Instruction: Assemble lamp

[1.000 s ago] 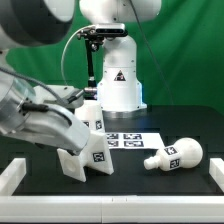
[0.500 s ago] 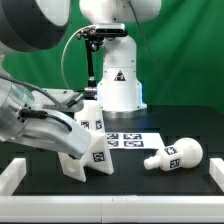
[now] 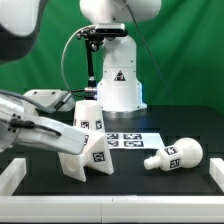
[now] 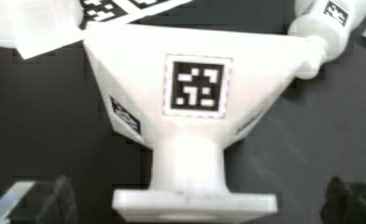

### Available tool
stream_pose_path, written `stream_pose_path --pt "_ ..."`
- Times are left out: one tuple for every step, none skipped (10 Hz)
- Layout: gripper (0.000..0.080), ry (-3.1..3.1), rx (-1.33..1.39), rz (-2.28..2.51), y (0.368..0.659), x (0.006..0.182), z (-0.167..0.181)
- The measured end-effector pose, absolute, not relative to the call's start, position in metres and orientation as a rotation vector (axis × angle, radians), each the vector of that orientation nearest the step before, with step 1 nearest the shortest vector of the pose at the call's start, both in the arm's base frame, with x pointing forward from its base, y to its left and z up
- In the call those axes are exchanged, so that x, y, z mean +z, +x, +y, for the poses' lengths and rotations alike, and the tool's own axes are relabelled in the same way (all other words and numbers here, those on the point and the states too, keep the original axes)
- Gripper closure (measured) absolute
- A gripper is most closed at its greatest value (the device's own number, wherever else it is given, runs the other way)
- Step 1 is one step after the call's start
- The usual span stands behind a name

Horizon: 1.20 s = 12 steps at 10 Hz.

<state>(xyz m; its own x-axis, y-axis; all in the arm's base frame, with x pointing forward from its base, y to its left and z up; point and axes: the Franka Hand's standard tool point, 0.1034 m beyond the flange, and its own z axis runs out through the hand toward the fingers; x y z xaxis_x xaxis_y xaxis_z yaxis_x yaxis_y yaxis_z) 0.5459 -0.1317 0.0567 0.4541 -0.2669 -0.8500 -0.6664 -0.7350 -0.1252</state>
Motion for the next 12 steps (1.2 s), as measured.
stream_pose_path --pt "0.01 -2.263 1.207 0.783 0.546 0.057 -0.132" --pt "0.01 -2.261 1.209 0.785 0.545 0.056 -0.133" --pt "0.01 -2.26 1.209 0.785 0.545 0.055 -0.133" --pt "0.01 -2.254 1.219 0.788 0.544 0.053 -0.131" --pt "0.01 -2.243 1.24 0.794 0.54 0.048 -0.129" --pt "0.01 -2.243 1.246 0.8 0.54 0.042 -0.126" --pt "0.01 -2.251 1.243 0.801 0.54 0.035 -0.122" --pt "0.01 -2.255 1.239 0.805 0.54 0.028 -0.12" --pt "0.01 -2.255 1.242 0.809 0.538 0.021 -0.12" --pt "0.01 -2.249 1.254 0.816 0.536 0.017 -0.119" --pt "0.01 -2.248 1.256 0.819 0.536 0.017 -0.119" --pt "0.01 -2.248 1.256 0.82 0.536 0.017 -0.119"
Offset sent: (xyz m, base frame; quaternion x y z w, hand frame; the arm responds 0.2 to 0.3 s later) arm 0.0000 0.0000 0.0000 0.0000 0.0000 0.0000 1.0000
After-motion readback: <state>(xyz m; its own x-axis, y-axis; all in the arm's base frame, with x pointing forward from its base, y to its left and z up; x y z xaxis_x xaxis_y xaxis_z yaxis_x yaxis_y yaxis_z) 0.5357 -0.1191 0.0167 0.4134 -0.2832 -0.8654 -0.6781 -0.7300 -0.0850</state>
